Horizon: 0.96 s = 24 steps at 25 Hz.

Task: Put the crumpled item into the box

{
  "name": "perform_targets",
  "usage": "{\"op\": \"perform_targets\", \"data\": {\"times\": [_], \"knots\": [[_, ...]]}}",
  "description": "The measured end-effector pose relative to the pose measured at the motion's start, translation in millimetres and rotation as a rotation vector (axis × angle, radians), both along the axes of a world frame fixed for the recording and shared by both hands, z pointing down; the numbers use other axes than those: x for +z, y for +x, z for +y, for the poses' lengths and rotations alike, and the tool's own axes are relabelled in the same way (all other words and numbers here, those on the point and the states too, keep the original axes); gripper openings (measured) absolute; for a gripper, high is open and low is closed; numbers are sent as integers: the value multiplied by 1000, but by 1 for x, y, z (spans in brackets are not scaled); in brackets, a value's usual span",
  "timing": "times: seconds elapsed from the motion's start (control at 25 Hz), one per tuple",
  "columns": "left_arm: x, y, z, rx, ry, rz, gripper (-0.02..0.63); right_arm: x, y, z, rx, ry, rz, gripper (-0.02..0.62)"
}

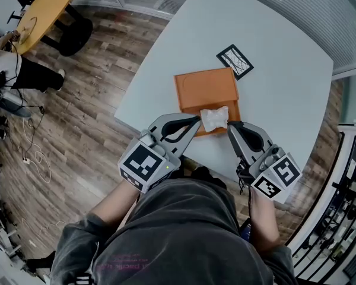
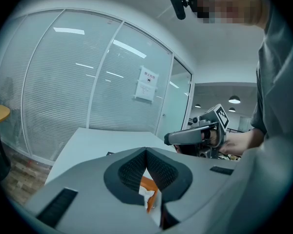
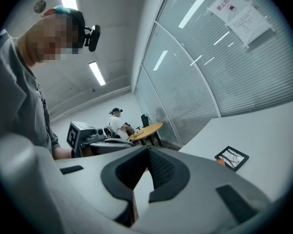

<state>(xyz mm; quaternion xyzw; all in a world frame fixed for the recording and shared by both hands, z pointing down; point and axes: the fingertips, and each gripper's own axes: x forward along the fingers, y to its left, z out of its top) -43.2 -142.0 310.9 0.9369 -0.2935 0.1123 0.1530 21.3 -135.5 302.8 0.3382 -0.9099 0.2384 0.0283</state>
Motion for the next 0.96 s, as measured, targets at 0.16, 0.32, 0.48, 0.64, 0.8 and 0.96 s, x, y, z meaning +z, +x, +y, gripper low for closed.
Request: {"op": "perform_targets", "data": {"times": [0.16, 0.32, 0.48, 0.64, 0.8, 0.96], "knots": [[2, 0, 0, 4, 4, -4, 12, 3, -3, 1, -7, -5, 6, -3], [-1, 1, -1, 2, 20, 4, 12, 3, -4, 2, -14, -6, 6, -3], [-2, 1, -1, 1, 20, 4, 12, 2, -4, 2, -16, -6, 8, -3], [0, 2, -2, 2, 19, 4, 14, 3, -5, 2, -21, -6, 11, -3], [1, 3, -3, 2, 18, 6, 12, 3, -5, 2, -20, -3, 15, -3], [2, 4, -3, 2, 16, 8, 12, 3, -4, 3, -19, -3, 17, -3]]}}
